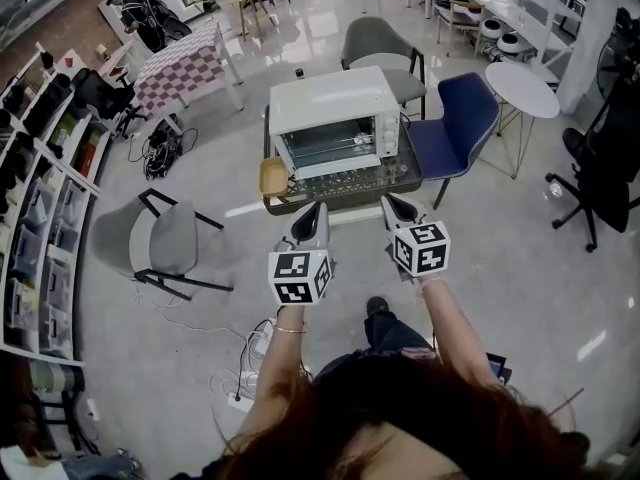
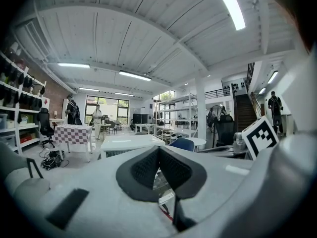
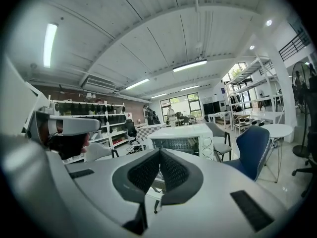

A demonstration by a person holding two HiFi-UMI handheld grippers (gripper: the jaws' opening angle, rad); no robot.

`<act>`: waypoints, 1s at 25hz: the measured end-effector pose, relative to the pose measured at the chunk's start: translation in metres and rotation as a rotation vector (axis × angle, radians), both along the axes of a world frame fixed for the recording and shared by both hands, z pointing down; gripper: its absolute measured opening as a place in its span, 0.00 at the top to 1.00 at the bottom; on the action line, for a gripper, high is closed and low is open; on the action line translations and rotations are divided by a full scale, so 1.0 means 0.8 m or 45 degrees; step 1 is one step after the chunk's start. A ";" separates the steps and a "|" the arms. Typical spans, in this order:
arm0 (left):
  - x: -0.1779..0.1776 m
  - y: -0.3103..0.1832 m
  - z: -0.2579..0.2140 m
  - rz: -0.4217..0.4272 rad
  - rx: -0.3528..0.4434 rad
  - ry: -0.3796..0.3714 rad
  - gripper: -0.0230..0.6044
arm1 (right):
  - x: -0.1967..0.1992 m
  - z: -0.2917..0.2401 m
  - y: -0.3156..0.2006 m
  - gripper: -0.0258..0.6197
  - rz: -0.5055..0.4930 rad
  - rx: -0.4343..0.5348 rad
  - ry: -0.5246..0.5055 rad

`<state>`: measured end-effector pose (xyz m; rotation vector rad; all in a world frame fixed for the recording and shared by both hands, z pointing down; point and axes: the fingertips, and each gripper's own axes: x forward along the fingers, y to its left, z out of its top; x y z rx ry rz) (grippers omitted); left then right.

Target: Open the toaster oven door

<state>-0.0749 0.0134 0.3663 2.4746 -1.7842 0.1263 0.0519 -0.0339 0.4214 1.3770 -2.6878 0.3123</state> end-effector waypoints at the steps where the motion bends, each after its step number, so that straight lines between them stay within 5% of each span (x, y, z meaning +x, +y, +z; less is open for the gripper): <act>1: -0.002 0.002 -0.001 -0.001 0.001 -0.002 0.94 | -0.002 -0.003 0.002 0.96 -0.002 0.010 0.006; 25: -0.034 0.018 -0.008 -0.008 0.008 -0.019 0.94 | -0.034 -0.047 0.019 0.96 0.002 0.153 0.088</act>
